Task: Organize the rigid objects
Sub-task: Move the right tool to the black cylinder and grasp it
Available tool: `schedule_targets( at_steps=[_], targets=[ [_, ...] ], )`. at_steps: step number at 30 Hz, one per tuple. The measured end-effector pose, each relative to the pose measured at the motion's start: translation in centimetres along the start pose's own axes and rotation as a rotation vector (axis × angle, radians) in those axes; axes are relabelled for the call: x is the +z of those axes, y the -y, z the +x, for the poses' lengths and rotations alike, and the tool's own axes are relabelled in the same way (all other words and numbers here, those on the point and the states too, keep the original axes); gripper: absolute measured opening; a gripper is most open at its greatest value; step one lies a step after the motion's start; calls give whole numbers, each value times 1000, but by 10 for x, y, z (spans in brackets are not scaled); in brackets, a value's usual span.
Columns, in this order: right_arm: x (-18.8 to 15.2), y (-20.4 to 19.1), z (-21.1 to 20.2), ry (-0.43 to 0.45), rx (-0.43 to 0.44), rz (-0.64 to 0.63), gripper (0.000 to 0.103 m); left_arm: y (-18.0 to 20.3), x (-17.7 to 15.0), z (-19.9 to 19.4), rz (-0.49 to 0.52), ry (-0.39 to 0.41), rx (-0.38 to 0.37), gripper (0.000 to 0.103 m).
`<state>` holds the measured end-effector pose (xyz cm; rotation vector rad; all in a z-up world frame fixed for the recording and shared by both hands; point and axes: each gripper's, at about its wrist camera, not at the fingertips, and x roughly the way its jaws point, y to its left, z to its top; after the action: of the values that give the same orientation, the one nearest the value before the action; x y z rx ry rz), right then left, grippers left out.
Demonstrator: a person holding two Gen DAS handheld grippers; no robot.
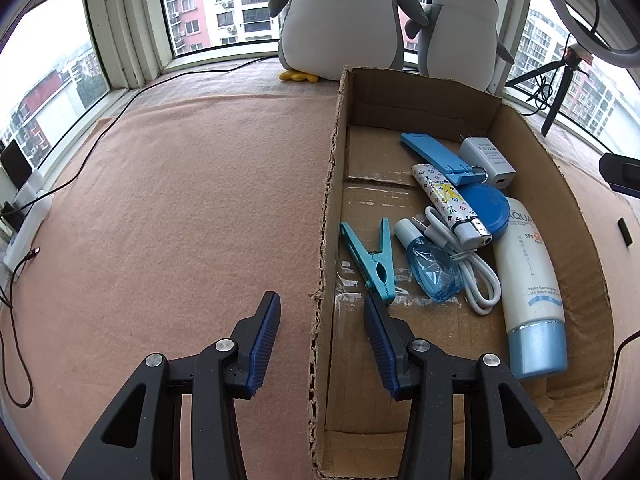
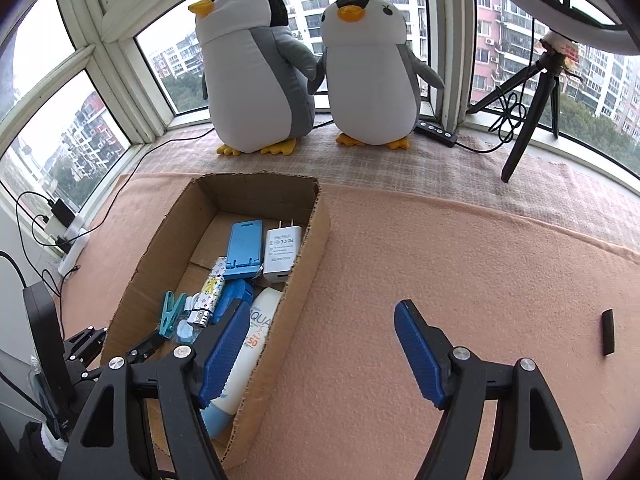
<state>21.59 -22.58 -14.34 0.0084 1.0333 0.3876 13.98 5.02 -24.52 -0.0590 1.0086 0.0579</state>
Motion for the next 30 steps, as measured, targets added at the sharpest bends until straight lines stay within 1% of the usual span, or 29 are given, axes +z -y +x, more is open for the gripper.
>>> schedule_targets(
  at_steps=[11, 23, 30],
  targets=[
    [-19, 71, -21, 5, -78, 116, 71, 0, 1, 0, 5, 0, 3, 48],
    [-35, 168, -44, 11, -220, 233, 71, -1, 0, 0, 5, 0, 4, 48],
    [-41, 221, -44, -10, -272, 300, 71, -1, 0, -1, 5, 0, 4, 48]
  ],
)
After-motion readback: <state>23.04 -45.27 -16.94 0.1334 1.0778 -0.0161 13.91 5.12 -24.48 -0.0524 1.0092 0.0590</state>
